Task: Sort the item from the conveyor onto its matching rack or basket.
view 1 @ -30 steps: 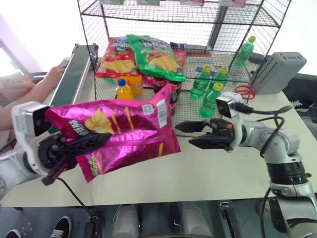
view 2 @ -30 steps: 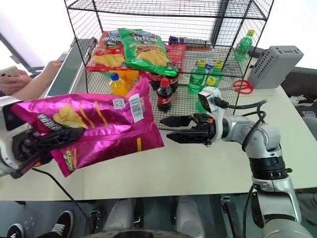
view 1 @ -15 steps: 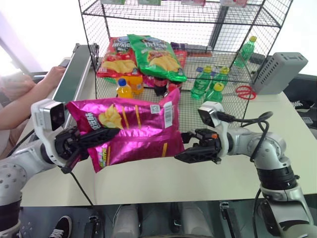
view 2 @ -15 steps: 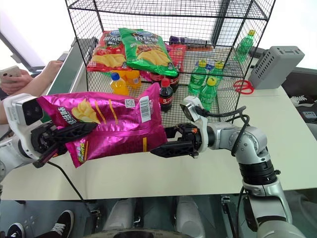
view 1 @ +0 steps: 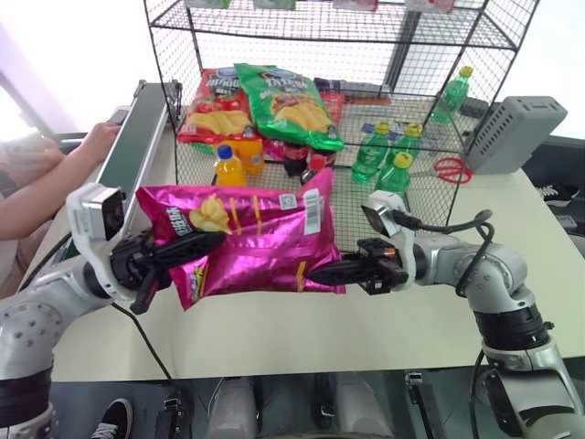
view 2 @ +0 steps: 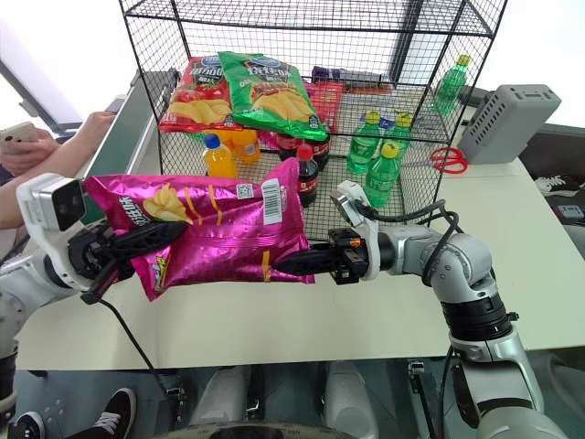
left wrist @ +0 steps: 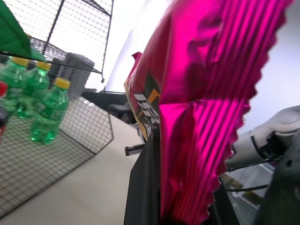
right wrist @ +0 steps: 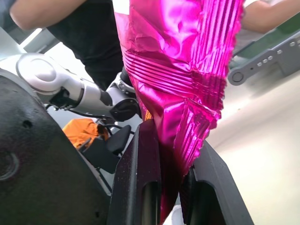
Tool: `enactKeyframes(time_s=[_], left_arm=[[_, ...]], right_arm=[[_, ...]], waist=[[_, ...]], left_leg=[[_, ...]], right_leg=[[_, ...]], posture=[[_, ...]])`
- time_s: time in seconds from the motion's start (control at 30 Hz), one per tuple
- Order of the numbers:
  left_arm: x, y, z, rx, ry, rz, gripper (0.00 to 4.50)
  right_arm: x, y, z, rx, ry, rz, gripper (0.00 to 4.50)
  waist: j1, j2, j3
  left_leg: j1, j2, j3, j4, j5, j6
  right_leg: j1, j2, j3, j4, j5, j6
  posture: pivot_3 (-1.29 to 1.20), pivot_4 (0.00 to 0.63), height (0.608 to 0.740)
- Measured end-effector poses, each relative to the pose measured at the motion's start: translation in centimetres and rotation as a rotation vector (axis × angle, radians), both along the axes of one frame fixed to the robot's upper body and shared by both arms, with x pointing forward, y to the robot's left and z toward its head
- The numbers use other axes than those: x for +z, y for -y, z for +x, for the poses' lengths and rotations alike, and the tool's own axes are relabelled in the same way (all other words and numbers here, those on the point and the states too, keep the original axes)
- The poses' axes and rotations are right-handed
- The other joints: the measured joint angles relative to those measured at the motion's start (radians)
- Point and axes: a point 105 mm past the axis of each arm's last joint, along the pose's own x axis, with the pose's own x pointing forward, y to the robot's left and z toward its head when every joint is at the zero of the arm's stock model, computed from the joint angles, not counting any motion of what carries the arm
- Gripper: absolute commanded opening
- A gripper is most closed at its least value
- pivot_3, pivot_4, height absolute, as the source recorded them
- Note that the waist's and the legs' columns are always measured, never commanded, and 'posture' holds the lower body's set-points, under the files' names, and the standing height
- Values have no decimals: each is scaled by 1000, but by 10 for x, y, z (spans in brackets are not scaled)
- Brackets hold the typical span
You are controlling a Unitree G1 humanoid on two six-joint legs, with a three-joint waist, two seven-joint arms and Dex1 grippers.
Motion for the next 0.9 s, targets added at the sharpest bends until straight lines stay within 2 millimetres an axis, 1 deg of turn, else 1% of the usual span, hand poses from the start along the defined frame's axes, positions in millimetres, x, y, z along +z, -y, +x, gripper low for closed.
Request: enactKeyframes(time_s=[0.17, 0.23, 0.27, 0.33, 0.4, 0.47, 0.57, 0.67, 0.77, 0.8, 0.83, 0.9], left_arm=[[-8, -3, 2, 30, -18, 47, 3320], [-8, -4, 1, 34, -10, 55, 4285], [-10, -7, 1, 48, -3, 63, 4439], [-14, -11, 4, 93, 27, 103, 4439], [-20, -15, 11, 171, 57, 162, 4439], [-23, -20, 18, 231, 86, 193, 4439], [-19, -24, 31, 292, 142, 181, 4439], [-19, -25, 40, 311, 157, 185, 4439], [-20, -25, 54, 352, 205, 228, 4439], [-22, -28, 61, 384, 227, 255, 4439], [-24, -30, 65, 403, 234, 267, 4439], [-30, -29, 68, 393, 232, 295, 4439]], right_arm=[[-2, 6, 9, -55, 66, -20, 0], [-4, 14, 9, -80, 74, -25, 0], [-6, 21, 8, -99, 70, -31, 0], [-5, 35, 4, -144, 74, -30, 0], [1, 49, 2, -209, 127, -38, 0], [14, 61, 4, -288, 209, -38, 0], [31, 81, 5, -425, 334, -62, 0], [43, 97, 11, -554, 467, -103, 0], [53, 119, 23, -652, 581, -178, 0], [64, 128, 28, -694, 638, -191, 0], [74, 133, 31, -722, 683, -185, 0], [94, 136, 35, -769, 819, -175, 0]], waist=[[-1, 0, 0], [1, 0, 0], [3, 0, 0], [7, 0, 0], [14, 0, 0], [15, 0, 0], [24, 0, 0], [24, 0, 0], [23, 0, 0], [22, 1, 0], [21, 1, 0], [16, 1, 0]], left_leg=[[0, 0, 0, 0, 0, 0], [-1, 0, 0, 0, 0, 0], [-1, 0, 0, 0, 0, 0], [-2, 0, 0, 0, 0, 0], [-3, 0, 0, 0, 0, 0], [-2, 0, 0, 0, 0, 0], [-2, 0, 0, 0, 0, 0], [-3, 0, 0, 0, 0, 0], [-3, -1, 1, 1, 0, 0], [-3, -1, 1, 1, 0, 0], [-3, -1, 1, 1, 0, 0], [-2, 0, 1, 1, 0, 0]], right_leg=[[-1, 0, 0, 0, 0, 0], [-1, 0, 0, 0, 0, 0], [-1, 0, 0, -1, 0, 0], [-1, -1, 0, -1, 0, 0], [-2, -1, 0, -2, 0, 0], [-2, 0, 0, -2, 0, 0], [-2, 0, 0, -2, 0, 0], [-2, 0, 0, -2, 0, 0], [-2, -1, 0, -2, 0, 0], [-2, 0, 0, -2, 0, 0], [-2, 0, 0, -2, 0, 0], [-2, 1, 0, -2, 0, 0]], posture=[[0, 150, 740], [0, 150, 740], [0, 150, 740], [0, 150, 740], [0, 150, 740], [0, 150, 740], [0, 150, 740], [0, 150, 740], [0, 150, 740], [0, 150, 740], [0, 150, 740], [0, 150, 740]])
